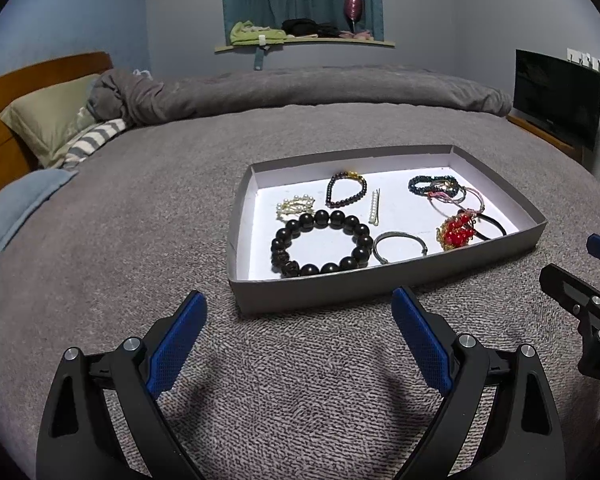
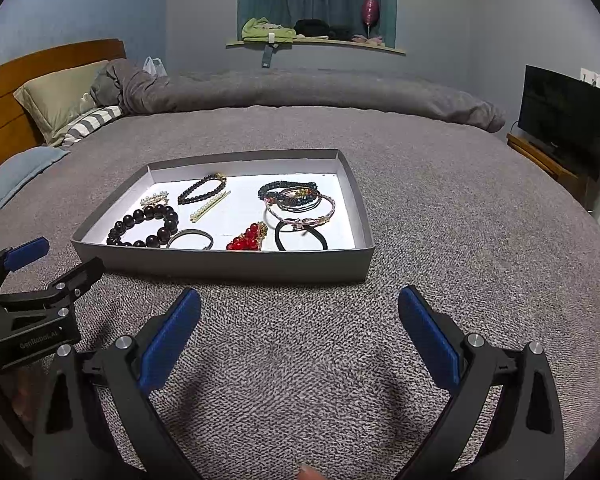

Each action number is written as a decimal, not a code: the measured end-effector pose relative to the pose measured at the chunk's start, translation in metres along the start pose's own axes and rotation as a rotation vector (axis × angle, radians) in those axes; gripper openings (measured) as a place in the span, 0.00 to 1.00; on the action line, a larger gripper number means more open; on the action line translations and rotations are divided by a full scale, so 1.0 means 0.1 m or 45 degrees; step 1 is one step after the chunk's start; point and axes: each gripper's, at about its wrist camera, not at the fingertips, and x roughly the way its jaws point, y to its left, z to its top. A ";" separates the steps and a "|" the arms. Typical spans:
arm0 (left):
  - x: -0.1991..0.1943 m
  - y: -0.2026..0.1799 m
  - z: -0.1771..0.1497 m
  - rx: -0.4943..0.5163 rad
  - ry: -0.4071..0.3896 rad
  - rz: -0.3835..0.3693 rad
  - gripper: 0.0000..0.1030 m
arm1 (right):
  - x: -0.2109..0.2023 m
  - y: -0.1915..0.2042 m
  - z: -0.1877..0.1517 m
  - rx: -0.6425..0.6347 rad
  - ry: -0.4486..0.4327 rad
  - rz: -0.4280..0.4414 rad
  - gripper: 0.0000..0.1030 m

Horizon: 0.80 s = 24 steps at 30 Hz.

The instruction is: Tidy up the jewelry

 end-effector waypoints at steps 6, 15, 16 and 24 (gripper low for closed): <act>0.00 0.00 0.00 -0.001 0.003 -0.001 0.92 | 0.01 0.01 0.00 -0.006 0.002 0.002 0.95; 0.00 0.02 -0.02 0.005 -0.001 0.001 0.92 | 0.02 0.02 -0.02 -0.016 0.002 -0.003 0.95; 0.00 0.02 -0.02 0.006 -0.001 0.001 0.92 | 0.02 0.02 -0.02 -0.018 0.002 -0.003 0.95; 0.00 0.01 -0.03 0.016 0.001 0.002 0.92 | 0.03 0.02 -0.02 -0.025 0.004 -0.005 0.95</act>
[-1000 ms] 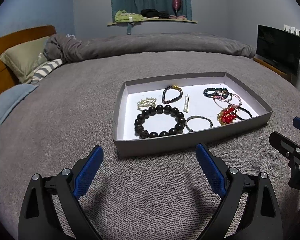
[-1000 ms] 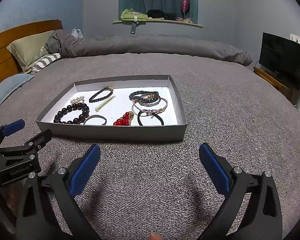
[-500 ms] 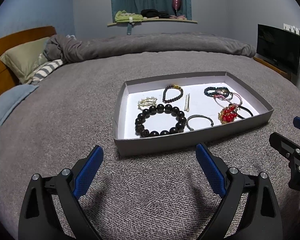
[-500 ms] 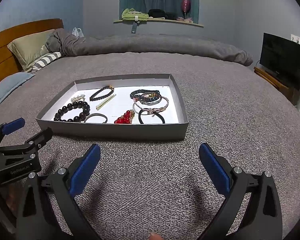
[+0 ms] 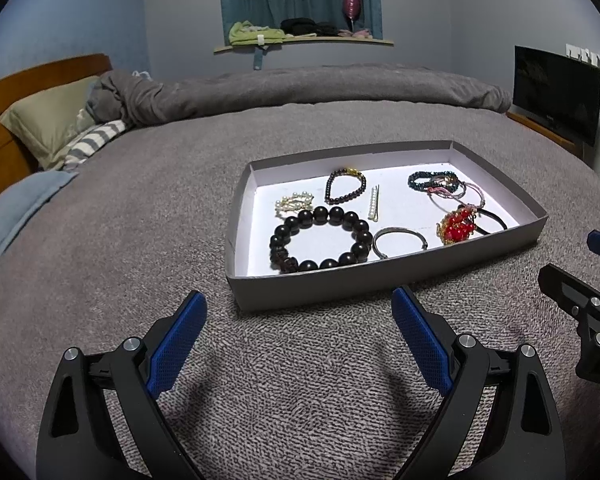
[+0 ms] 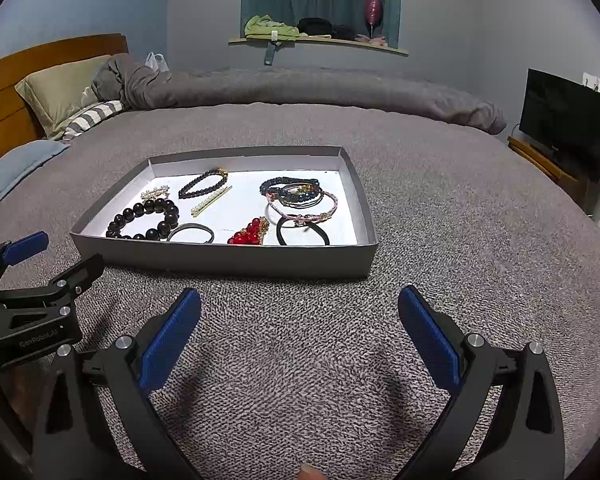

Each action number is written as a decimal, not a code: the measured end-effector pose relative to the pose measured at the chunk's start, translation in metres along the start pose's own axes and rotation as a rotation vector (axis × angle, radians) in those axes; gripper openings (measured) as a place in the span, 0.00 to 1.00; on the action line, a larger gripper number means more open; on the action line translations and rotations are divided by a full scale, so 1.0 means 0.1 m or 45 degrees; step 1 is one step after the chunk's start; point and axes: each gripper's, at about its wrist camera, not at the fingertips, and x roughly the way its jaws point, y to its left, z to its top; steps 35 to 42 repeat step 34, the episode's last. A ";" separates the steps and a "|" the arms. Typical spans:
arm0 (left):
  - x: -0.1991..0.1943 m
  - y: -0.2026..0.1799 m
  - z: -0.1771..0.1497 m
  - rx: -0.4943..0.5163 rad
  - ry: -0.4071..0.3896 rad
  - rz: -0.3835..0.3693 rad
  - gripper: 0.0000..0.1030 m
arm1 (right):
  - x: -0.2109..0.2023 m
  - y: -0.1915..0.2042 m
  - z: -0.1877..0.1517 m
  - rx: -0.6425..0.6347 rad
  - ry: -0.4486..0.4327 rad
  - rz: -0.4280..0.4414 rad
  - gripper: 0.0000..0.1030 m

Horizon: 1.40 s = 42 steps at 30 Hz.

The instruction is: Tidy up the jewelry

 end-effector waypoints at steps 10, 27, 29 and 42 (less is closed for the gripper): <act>0.00 0.01 -0.01 0.001 0.003 0.002 0.92 | 0.00 0.00 0.00 -0.004 0.003 0.000 0.95; 0.00 -0.04 -0.03 0.053 -0.006 0.014 0.93 | 0.02 0.00 -0.01 -0.005 0.008 0.000 0.95; 0.01 -0.03 -0.02 0.045 0.003 0.011 0.94 | 0.02 -0.01 -0.01 -0.006 0.009 0.001 0.95; -0.02 0.00 0.00 0.030 0.008 0.004 0.94 | -0.01 -0.05 0.01 0.016 0.009 0.011 0.95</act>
